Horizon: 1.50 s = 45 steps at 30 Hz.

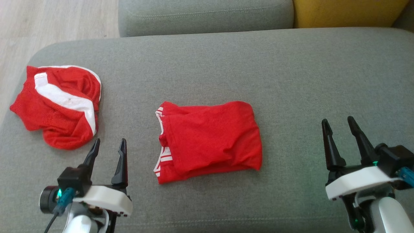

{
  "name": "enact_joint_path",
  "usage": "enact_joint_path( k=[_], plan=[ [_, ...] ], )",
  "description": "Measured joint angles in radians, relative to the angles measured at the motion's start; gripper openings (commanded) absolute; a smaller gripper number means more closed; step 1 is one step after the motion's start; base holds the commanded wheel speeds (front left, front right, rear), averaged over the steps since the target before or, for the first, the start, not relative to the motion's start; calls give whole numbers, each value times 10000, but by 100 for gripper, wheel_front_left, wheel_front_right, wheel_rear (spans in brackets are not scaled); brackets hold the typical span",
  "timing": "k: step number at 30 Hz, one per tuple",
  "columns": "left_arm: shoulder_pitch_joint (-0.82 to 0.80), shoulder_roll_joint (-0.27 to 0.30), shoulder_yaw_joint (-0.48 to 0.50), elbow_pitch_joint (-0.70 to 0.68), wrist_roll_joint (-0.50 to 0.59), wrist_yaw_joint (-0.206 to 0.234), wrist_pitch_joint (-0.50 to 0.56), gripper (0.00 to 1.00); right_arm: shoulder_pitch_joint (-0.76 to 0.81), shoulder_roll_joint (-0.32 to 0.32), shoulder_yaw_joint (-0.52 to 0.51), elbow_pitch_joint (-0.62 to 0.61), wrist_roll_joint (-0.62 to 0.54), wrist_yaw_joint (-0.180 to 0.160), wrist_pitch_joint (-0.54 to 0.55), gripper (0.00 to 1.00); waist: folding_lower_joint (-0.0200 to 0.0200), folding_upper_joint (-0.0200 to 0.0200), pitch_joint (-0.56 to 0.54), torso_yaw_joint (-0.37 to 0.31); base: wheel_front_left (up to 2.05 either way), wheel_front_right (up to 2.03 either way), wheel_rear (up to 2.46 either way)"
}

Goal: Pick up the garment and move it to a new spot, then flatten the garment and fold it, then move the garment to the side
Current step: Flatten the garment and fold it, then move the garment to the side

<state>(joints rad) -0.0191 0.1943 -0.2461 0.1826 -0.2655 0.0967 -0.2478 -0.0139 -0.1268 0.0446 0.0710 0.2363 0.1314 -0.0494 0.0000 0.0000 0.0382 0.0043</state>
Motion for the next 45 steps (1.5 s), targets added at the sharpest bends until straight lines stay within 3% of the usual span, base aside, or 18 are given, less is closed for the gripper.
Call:
enact_joint_path(
  k=[33, 38, 45],
  plan=[
    [-7, 42, -123, -63, -104, 180, -2, 100, 46, 12, -190, 44, 2, 0, 336, 100, 0, 0, -78, 150, 0, 0, 0],
    [-244, 31, -242, -169, -102, 165, -4, 100, -128, 12, -27, 711, 56, 0, 504, 100, 0, 0, 168, 489, 0, 0, 0],
    [-1165, -144, -453, -171, -4, -105, -17, 100, -1600, 36, 926, 2497, 474, 0, 591, 100, 1, 0, 782, 1138, 0, 0, 0]
  ],
)
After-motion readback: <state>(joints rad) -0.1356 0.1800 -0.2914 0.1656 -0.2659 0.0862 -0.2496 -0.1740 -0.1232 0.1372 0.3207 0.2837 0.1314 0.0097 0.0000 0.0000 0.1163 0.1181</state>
